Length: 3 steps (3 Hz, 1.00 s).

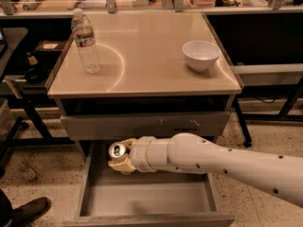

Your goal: Pick redbull can from middle drawer and place on counter

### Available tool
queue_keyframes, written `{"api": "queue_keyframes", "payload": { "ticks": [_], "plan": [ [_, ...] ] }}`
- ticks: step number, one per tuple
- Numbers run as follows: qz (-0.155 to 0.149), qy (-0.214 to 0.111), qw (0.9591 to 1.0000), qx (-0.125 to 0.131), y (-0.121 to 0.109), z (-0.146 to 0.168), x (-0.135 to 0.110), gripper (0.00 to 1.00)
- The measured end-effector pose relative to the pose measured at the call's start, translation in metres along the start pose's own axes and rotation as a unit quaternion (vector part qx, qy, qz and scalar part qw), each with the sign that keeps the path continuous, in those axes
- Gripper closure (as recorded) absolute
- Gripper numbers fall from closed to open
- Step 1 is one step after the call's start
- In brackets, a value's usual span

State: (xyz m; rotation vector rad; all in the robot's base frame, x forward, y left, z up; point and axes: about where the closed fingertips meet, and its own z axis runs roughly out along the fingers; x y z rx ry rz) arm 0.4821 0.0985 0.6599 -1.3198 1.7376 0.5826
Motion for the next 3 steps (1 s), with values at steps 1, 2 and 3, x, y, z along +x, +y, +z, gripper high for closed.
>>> {"api": "queue_keyframes", "payload": {
  "ticks": [1,2,3],
  "plan": [
    [0.009,0.009,0.9999,0.009,-0.018,-0.006,-0.019,1.00],
    [0.005,0.021,0.9996,0.020,-0.039,-0.018,-0.050,1.00],
    [-0.003,0.035,0.9988,0.035,-0.055,-0.043,-0.081,1.00]
  ]
}}
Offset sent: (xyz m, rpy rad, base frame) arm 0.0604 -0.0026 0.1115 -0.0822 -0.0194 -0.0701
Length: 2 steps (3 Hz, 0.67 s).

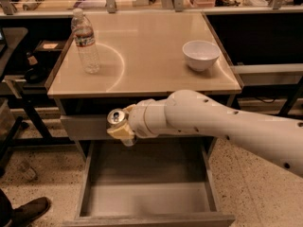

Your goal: Pick redbull can from middle drawer and place on counter

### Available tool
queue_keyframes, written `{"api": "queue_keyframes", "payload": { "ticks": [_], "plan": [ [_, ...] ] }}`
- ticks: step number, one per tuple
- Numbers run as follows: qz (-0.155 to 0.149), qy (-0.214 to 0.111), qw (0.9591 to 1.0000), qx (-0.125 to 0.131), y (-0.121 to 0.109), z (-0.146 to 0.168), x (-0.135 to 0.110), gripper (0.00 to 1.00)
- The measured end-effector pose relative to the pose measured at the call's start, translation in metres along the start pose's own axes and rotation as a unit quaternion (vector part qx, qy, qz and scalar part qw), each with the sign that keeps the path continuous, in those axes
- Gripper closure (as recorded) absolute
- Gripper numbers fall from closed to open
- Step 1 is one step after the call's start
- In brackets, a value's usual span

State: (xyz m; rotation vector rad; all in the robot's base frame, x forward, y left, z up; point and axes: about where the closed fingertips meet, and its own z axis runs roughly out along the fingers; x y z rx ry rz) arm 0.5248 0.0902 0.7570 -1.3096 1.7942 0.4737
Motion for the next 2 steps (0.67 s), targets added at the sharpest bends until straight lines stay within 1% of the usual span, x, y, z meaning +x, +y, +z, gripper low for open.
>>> {"api": "queue_keyframes", "payload": {
  "ticks": [1,2],
  "plan": [
    [-0.002,0.001,1.0000,0.001,0.0008,-0.0014,-0.0015,1.00],
    [-0.002,0.005,0.9999,0.009,0.0001,-0.0032,-0.0027,1.00]
  ]
}}
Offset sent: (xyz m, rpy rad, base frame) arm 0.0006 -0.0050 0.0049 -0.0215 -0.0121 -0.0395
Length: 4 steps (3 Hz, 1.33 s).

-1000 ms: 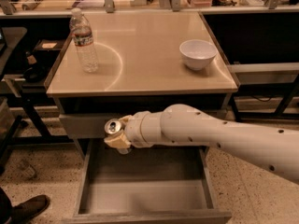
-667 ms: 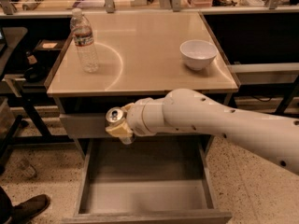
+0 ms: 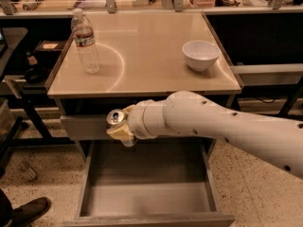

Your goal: Pick redbull can from middle drawer and place on counter

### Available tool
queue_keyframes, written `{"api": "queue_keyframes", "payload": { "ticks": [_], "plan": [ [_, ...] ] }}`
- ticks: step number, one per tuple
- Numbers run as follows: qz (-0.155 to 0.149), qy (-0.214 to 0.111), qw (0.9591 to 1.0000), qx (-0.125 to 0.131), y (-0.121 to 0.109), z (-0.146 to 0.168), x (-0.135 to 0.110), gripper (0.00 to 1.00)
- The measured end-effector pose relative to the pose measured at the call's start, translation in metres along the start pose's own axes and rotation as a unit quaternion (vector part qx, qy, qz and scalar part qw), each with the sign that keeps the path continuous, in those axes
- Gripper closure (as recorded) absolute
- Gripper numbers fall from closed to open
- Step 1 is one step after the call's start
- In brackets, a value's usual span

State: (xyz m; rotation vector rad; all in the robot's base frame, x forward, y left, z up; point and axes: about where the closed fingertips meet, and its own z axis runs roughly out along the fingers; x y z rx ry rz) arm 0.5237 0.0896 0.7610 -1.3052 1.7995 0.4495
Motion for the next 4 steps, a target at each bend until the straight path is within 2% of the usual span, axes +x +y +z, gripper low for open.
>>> {"api": "queue_keyframes", "payload": {
  "ticks": [1,2,3,4],
  "plan": [
    [0.006,-0.008,0.9995,0.029,-0.015,-0.024,-0.019,1.00],
    [-0.004,0.010,0.9975,0.069,-0.055,-0.073,-0.065,1.00],
    [-0.004,0.010,0.9975,0.069,-0.055,-0.073,-0.065,1.00],
    [0.006,-0.013,0.9968,0.079,-0.075,-0.092,-0.081,1.00]
  ]
}}
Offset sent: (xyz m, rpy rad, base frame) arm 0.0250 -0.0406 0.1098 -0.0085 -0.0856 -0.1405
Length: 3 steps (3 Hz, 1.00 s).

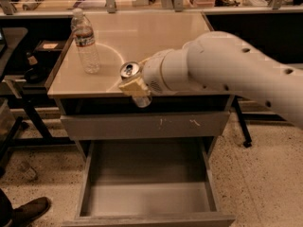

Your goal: Pick redbull can from middle drawer and place on counter

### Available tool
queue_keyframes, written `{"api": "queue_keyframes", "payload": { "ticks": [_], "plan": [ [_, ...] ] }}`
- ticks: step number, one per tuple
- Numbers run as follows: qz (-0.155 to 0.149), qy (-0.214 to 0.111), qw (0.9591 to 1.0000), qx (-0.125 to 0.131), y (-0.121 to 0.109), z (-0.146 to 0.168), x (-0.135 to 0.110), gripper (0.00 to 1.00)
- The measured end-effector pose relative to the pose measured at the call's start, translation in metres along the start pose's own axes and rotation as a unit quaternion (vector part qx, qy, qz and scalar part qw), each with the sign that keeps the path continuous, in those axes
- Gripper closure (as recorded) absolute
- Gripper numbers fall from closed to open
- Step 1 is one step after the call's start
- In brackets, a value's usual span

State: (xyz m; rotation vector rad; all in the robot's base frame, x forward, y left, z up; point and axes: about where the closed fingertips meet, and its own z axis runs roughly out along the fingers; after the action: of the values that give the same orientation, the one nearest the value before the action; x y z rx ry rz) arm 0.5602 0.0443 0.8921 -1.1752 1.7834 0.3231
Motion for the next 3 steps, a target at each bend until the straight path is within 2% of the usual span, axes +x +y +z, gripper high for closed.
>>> {"api": "queue_keyframes", "payload": {
  "ticks": [1,2,3],
  "plan": [
    [0.002,-0.024,0.9996,0.013,-0.030,-0.021,-0.029,1.00],
    [0.001,-0.025,0.9996,0.013,-0.030,-0.021,-0.030,1.00],
    [0.008,-0.039,0.9992,0.009,-0.046,-0.015,-0.046,1.00]
  ]
}}
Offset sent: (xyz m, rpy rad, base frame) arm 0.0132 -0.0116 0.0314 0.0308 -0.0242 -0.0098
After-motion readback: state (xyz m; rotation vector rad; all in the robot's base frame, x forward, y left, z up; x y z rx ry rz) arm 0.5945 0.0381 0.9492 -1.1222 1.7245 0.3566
